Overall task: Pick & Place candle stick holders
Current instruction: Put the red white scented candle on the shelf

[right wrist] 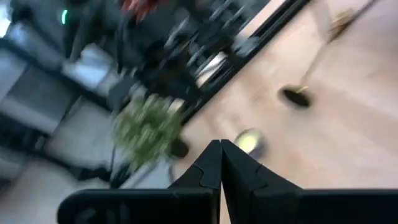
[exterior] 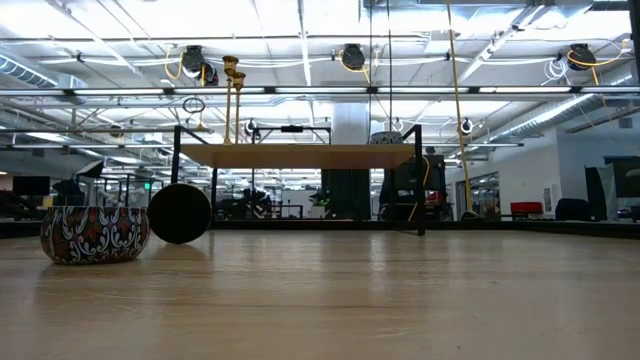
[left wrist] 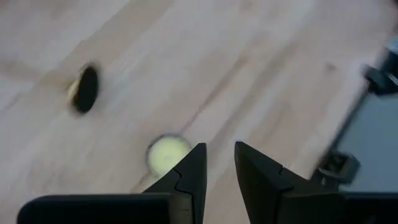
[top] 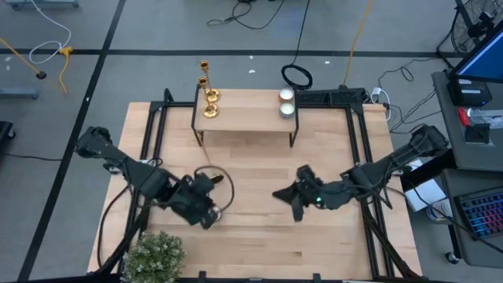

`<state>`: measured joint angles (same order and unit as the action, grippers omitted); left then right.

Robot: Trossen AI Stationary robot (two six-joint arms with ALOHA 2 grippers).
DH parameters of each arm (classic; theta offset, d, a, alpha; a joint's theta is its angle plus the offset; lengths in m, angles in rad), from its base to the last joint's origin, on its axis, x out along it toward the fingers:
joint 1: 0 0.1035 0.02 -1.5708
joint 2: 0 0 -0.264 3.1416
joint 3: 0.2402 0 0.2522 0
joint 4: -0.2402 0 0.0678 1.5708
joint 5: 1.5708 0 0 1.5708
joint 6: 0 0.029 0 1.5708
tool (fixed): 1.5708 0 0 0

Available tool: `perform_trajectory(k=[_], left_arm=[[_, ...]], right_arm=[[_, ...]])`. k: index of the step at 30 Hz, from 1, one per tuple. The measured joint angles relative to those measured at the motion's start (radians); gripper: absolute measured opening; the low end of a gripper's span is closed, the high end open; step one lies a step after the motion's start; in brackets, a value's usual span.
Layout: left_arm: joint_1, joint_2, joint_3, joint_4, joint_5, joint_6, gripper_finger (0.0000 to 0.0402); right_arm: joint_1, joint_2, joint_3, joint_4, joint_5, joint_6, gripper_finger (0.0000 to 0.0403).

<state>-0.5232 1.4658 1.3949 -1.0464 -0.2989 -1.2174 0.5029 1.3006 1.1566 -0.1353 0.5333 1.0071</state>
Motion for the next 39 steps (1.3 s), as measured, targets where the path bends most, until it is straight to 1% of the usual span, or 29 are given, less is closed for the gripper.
perform_trajectory(k=[2, 4, 7, 9, 11, 14, 17, 20, 24, 27, 30, 39], left_arm=[[0.046, 0.0, 0.0, -0.066, 0.051, -0.104, 0.0088], [0.085, 0.0, 0.0, -0.109, 0.088, -0.161, 0.0088], [0.141, 0.0, 0.0, -0.162, 0.156, -0.232, 0.0088], [0.18, 0.0, 0.0, -0.188, 0.224, -0.281, 0.0088], [0.216, 0.012, 0.0, -0.182, 0.3, -0.295, 0.0088], [0.245, 0.047, 0.0, -0.148, 0.401, -0.309, 0.0088], [0.247, 0.108, 0.0, -0.066, 0.504, -0.319, 0.0088], [0.23, 0.195, 0.0, 0.043, 0.581, -0.314, 0.0088], [0.197, 0.299, 0.0, 0.186, 0.655, -0.302, 0.0096], [0.18, 0.354, 0.0, 0.29, 0.696, -0.288, 0.0122], [0.18, 0.377, 0.0, 0.353, 0.736, -0.29, 0.0161], [0.203, 0.332, 0.0, 0.506, 0.687, -0.304, 0.0315]], right_arm=[[0.012, -0.044, -0.047, 0.004, 0.086, 0.046, 0.0], [0.017, -0.084, -0.082, -0.004, 0.12, 0.066, 0.0], [0.018, -0.131, -0.121, -0.011, 0.107, 0.057, 0.0], [0.017, -0.164, -0.136, -0.01, 0.088, 0.046, 0.0], [0.017, -0.192, -0.148, -0.011, 0.051, 0.012, 0.0], [0.017, -0.231, -0.174, -0.013, -0.017, -0.045, 0.0], [0.017, -0.274, -0.208, -0.011, -0.066, -0.087, 0.0], [0.017, -0.313, -0.25, -0.012, -0.094, -0.107, 0.0], [0.017, -0.365, -0.301, -0.011, -0.119, -0.081, 0.0], [0.017, -0.4, -0.333, -0.011, -0.12, -0.079, 0.0], [0.017, -0.43, -0.352, -0.011, -0.119, -0.067, 0.0], [0.017, -0.462, -0.359, -0.005, -0.12, -0.089, 0.0]])
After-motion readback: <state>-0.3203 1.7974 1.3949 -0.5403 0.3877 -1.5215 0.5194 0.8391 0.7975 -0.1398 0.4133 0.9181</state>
